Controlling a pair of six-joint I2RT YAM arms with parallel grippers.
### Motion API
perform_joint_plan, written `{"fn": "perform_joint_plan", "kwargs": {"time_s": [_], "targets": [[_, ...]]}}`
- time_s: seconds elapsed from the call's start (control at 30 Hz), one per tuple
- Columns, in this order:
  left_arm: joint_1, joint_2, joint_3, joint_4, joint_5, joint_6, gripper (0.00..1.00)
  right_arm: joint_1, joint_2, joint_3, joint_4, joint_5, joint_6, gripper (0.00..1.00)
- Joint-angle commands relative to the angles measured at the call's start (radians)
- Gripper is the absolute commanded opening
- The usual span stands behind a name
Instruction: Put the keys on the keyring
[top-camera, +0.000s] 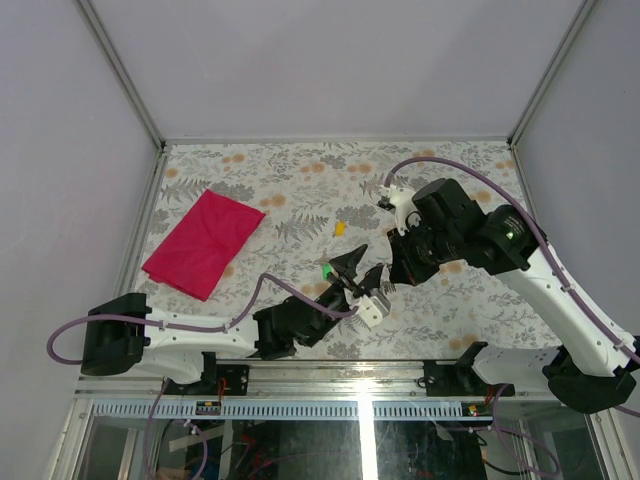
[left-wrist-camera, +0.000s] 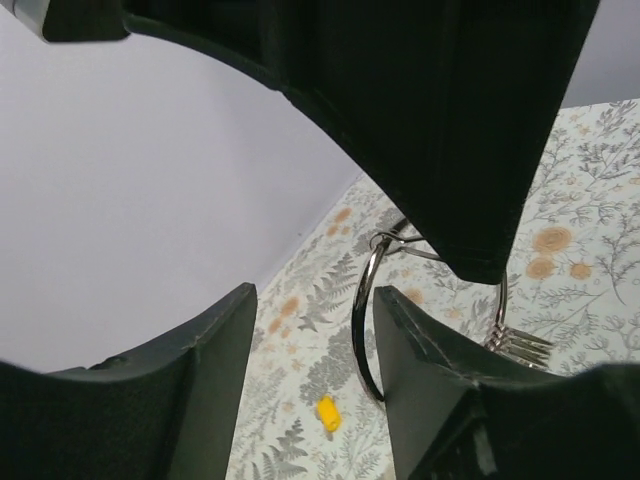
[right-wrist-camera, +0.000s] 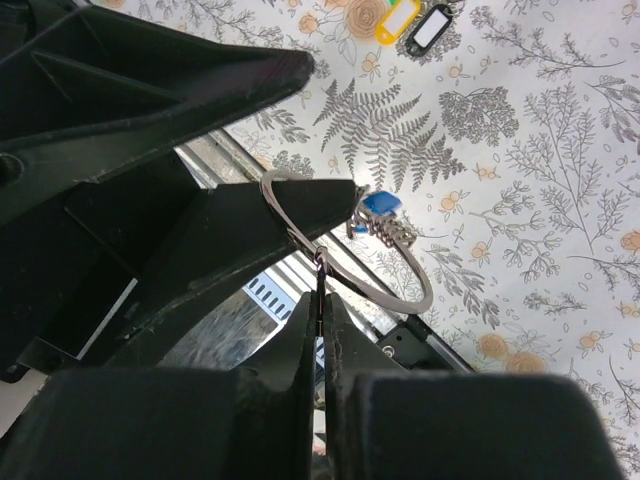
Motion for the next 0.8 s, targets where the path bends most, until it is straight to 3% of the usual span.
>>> {"fn": "perform_joint_plan", "kwargs": {"time_s": [0.0, 0.13, 0.33, 0.77], "targets": [[-0.007, -0.005, 0.009, 0.120, 0.027, 0.076, 0.45, 0.002, -0.018, 0.052, -0.031, -0.064, -0.009, 0.00], [-0.013, -0.017, 0.033, 0.057, 0.098, 0.064, 0.41, 0.003, -0.011, 0.072, -0.052, -0.070, -0.018, 0.00], [-0.027, -0.007, 0.019, 0.050, 0.141, 0.093, 0.47, 0.002, -0.020, 0.082, -0.078, -0.057, -0.019, 0.00], [-0.041, 0.023, 0.051, 0.078, 0.186, 0.149, 0.47, 0.003, -0.004, 0.100, -0.116, -0.093, -0.041, 0.00]]}}
